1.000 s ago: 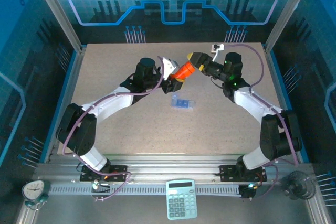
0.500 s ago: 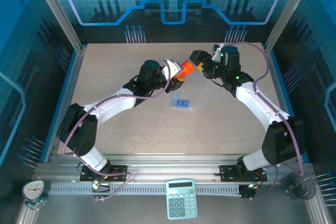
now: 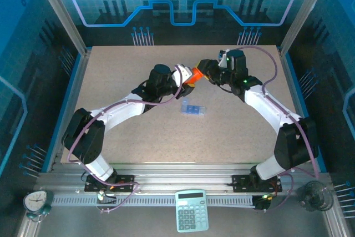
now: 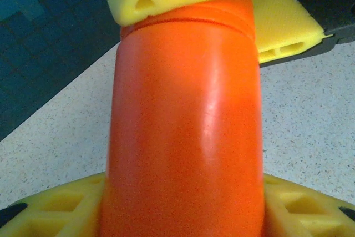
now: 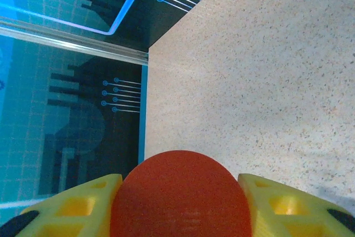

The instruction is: Sort the pills into containers

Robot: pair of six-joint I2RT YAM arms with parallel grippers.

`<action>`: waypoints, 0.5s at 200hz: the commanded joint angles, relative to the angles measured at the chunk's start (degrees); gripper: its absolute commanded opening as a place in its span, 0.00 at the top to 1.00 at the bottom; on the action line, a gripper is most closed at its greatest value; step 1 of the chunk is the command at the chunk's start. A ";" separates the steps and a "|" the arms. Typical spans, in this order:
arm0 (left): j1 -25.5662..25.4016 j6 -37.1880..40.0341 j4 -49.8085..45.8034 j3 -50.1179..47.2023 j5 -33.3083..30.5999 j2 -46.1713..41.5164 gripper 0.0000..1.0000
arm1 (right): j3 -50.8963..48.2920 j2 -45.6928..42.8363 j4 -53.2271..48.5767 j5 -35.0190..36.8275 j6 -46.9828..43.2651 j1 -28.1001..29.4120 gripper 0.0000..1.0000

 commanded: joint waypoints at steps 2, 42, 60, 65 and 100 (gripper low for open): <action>-0.08 -0.05 1.88 1.33 0.11 0.25 1.00 | -0.01 0.51 3.90 -3.13 -1.61 0.07 0.57; 3.41 -6.01 0.22 1.41 13.63 -1.88 1.00 | -3.54 2.38 19.66 -13.38 -11.08 -4.54 0.56; 5.18 -9.91 0.41 1.37 23.01 -2.74 1.00 | -5.26 3.43 27.79 -19.57 -13.48 -6.33 0.55; 5.42 -10.85 0.46 1.44 24.68 -2.86 1.00 | -5.59 3.76 29.83 -21.08 -13.13 -6.67 0.55; 5.55 -12.88 0.20 2.26 25.99 -2.18 1.00 | -7.34 5.13 38.87 -22.77 -5.17 -7.27 0.55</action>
